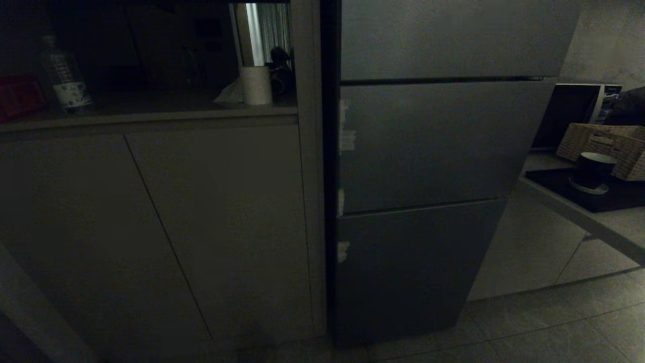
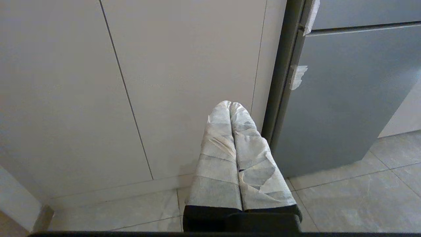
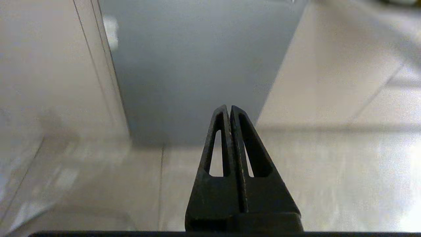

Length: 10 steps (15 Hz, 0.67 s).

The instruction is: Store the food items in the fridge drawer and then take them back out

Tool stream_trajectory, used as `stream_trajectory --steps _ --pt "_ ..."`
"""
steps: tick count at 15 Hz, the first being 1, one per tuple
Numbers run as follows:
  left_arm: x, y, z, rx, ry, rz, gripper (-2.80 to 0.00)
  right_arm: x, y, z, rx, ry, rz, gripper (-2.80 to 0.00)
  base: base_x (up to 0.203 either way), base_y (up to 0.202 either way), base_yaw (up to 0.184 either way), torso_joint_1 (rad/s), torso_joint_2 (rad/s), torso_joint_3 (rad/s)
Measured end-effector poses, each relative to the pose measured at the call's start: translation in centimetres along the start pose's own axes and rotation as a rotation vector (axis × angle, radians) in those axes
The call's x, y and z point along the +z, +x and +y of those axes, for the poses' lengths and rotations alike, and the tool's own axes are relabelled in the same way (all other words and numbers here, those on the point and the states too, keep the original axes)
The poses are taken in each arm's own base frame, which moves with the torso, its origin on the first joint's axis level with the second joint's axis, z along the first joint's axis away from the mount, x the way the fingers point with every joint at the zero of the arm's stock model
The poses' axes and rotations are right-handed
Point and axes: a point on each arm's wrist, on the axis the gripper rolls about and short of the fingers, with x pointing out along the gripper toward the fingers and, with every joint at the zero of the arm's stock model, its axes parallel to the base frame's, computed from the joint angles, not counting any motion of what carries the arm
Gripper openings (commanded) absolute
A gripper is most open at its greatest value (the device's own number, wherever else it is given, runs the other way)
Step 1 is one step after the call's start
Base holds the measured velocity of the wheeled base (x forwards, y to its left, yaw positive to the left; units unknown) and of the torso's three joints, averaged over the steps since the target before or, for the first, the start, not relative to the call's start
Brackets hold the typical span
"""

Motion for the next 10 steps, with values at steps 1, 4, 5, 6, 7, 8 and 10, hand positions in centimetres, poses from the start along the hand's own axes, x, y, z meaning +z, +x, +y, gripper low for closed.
stream_trajectory --steps 1,4,5,6,7,8,10 --pt "0.00 0.00 0.00 0.000 0.000 0.000 -2.80 -0.10 -0.21 0.03 0.001 -0.006 -0.038 -2.80 0.000 0.000 0.000 0.000 0.00 0.000" --pt "0.00 0.00 0.00 0.000 0.000 0.000 -2.80 -0.22 -0.40 0.03 -0.015 -0.005 -0.110 -2.80 0.000 0.000 0.000 0.000 0.00 0.000" --pt "0.00 0.00 0.00 0.000 0.000 0.000 -2.80 -0.26 -0.43 0.03 -0.018 0.007 -0.118 -2.80 0.000 0.000 0.000 0.000 0.00 0.000" --pt "0.00 0.00 0.00 0.000 0.000 0.000 -2.80 -0.28 -0.46 0.00 -0.031 0.031 -0.122 -2.80 0.000 0.000 0.000 0.000 0.00 0.000" --pt "0.00 0.00 0.00 0.000 0.000 0.000 -2.80 -0.30 -0.47 -0.03 -0.043 0.057 -0.124 -2.80 0.000 0.000 0.000 0.000 0.00 0.000" --pt "0.00 0.00 0.00 0.000 0.000 0.000 -2.80 -0.31 -0.48 -0.04 -0.046 0.064 -0.125 -2.80 0.000 0.000 0.000 0.000 0.00 0.000" --pt "0.00 0.00 0.00 0.000 0.000 0.000 -2.80 -0.31 -0.48 -0.04 -0.048 0.087 -0.127 -2.80 0.000 0.000 0.000 0.000 0.00 0.000"
